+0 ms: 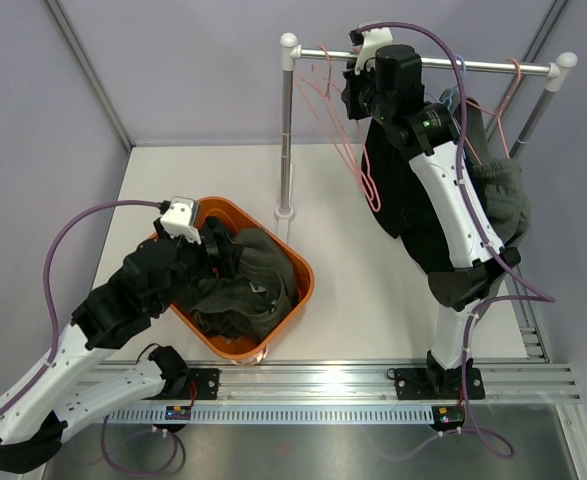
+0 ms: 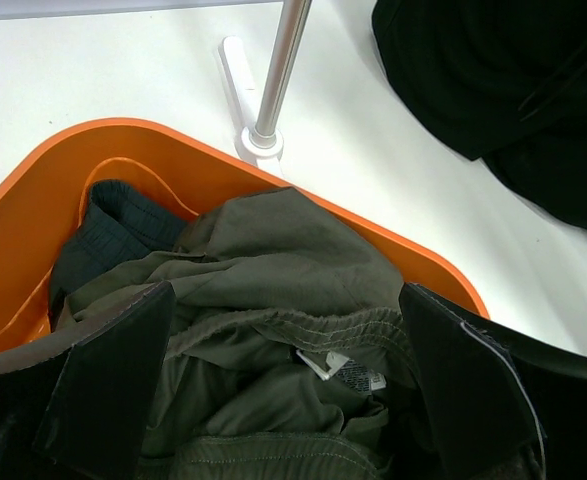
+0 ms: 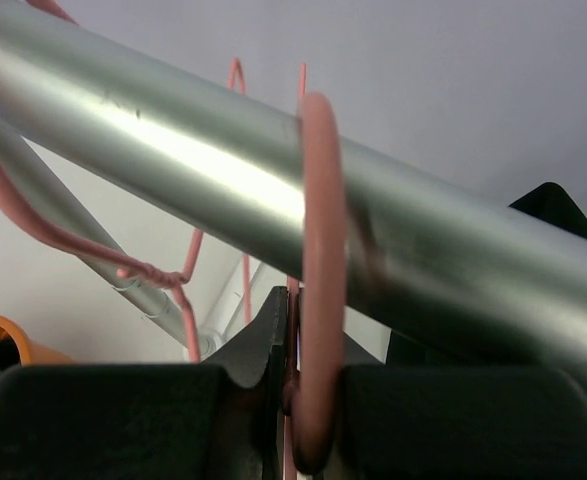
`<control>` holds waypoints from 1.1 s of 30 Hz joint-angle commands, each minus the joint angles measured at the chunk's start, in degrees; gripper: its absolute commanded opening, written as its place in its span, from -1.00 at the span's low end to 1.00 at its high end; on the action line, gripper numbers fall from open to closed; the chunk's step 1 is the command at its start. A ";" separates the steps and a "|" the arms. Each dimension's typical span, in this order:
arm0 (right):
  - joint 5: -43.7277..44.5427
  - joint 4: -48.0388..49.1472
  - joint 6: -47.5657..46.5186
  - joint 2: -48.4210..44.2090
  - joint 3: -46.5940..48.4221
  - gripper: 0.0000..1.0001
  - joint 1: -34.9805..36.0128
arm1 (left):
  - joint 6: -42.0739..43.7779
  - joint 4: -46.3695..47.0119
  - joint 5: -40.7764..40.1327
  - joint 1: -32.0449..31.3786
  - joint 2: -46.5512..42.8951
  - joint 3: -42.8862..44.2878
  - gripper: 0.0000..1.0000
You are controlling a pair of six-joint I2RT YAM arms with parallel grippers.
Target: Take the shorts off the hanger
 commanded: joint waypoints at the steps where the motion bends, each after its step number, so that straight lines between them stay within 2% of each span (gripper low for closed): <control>1: 0.68 -1.17 -1.50 0.14 -0.21 -0.86 1.01 | 0.77 2.30 0.68 0.14 0.50 -0.72 0.98; 6: 1.46 -0.72 -0.97 -2.58 -2.24 -0.57 1.10 | 0.59 2.30 0.68 0.14 0.50 -0.81 0.98; 7: 1.64 -0.90 -0.88 -3.03 -2.41 -0.46 1.01 | 0.59 2.30 0.68 0.14 0.50 -0.81 0.98; 9: 2.17 -1.25 -0.88 -3.73 -2.59 -0.39 1.01 | 0.50 2.30 0.77 0.14 0.50 -0.81 0.98; 14: 3.75 -1.34 -0.97 -6.45 -3.99 -0.02 1.01 | 0.50 2.48 0.77 0.14 0.33 -0.89 0.98; 21: 7.09 -2.40 -0.35 -10.93 -6.10 0.10 1.01 | 0.33 2.57 0.86 0.14 0.06 -0.98 0.98; 30: 17.98 -1.78 -0.18 -22.70 -17.07 0.22 0.75 | 0.59 2.56 0.95 0.14 0.06 -1.07 0.98; 33: 18.96 -0.64 0.35 -26.39 -20.15 0.24 -1.44 | 0.68 2.48 1.12 0.14 0.06 -1.24 0.98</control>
